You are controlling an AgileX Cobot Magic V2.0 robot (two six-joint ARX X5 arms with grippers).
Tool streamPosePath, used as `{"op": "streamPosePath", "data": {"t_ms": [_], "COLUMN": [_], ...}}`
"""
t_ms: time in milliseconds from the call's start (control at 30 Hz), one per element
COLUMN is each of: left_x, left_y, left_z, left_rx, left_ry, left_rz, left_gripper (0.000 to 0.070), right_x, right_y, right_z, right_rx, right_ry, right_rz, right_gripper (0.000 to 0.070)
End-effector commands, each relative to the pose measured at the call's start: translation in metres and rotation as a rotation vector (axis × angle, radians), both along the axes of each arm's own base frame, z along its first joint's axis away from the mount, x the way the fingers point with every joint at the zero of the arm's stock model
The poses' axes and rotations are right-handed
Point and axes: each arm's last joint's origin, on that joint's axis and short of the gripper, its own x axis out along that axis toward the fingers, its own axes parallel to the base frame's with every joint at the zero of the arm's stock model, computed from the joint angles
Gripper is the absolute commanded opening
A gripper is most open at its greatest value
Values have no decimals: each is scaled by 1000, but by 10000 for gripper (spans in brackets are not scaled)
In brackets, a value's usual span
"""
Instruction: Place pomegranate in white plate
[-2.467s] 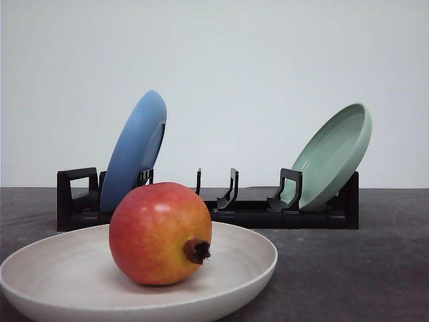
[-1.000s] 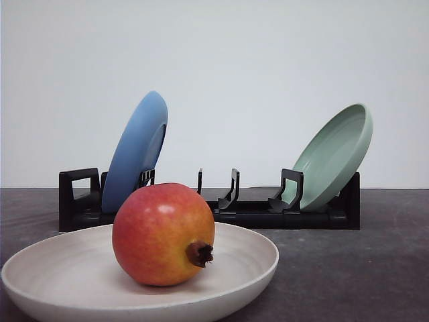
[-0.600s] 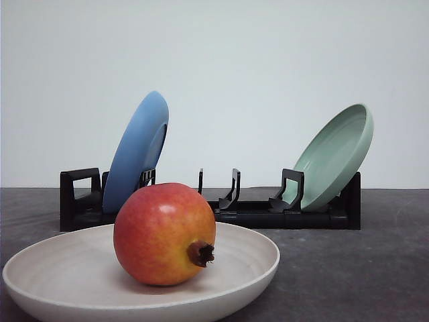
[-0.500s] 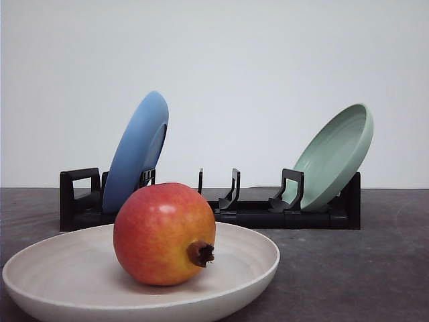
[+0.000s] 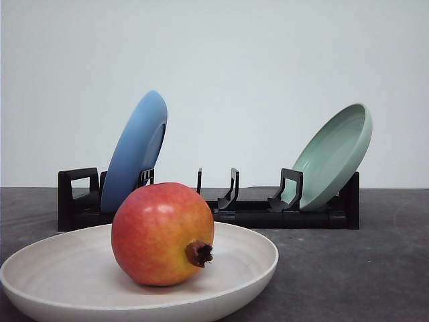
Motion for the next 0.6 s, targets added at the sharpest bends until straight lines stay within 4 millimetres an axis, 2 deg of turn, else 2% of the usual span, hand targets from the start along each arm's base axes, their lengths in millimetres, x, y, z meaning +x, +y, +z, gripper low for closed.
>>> {"op": "streamPosePath", "data": {"t_ms": [0,167,567], "left_x": [1,4,4], "left_y": [0,0,2], "left_z": [-5,-21,-24], "left_rx": [21,18,35], "left_ry": [-20,16,38], "left_rz": [-4,2,68], "left_gripper": [0,0,0], "right_x": [-1,-1,-1], "right_y": [0,0,0], "right_z": [3,3,3], "right_rx": [14,14,14], "right_ry": [-13,-14,-13], "right_rz": [5,5,5], "right_gripper": [13,13,13]}}
